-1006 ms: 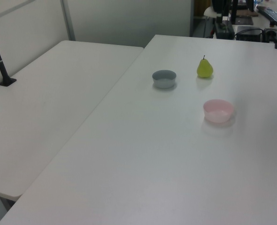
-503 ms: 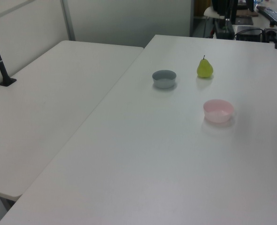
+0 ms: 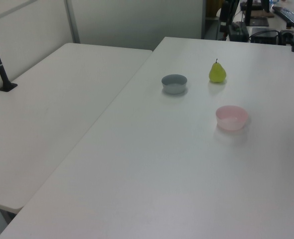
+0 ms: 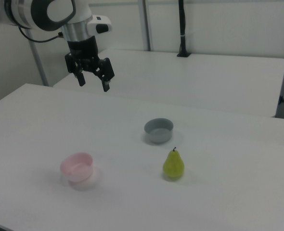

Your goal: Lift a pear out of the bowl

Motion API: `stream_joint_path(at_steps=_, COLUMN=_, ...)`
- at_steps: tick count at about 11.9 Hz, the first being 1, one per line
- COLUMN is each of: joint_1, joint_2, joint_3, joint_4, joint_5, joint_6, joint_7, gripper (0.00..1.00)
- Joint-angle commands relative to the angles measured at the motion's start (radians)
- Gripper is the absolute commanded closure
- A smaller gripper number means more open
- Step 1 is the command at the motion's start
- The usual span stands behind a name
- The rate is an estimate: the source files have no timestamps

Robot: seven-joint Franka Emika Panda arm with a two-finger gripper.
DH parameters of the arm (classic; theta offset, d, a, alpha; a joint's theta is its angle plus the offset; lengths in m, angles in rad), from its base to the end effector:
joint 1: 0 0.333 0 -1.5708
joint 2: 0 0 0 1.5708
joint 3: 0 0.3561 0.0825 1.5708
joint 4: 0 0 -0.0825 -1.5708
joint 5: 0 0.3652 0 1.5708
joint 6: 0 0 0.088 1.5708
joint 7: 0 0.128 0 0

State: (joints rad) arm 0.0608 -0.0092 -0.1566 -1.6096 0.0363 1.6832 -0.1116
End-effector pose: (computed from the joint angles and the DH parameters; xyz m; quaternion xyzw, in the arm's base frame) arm 0.5429 -0.0483 0.6412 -0.9989 -0.0066 -0.0431 0.0144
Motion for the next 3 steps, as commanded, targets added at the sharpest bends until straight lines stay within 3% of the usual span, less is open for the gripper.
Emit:
stream_joint_path(at_steps=1, joint_1=0.024, joint_2=-0.015, joint_3=-0.021, joint_4=-0.023, joint_5=0.016, joint_6=0.026, joint_7=-0.023, gripper=0.0)
stream_joint_path(at_steps=3, joint_1=0.024, joint_2=-0.017, joint_3=-0.021, joint_4=-0.024, joint_5=0.016, joint_6=0.024, joint_7=-0.023, gripper=0.0)
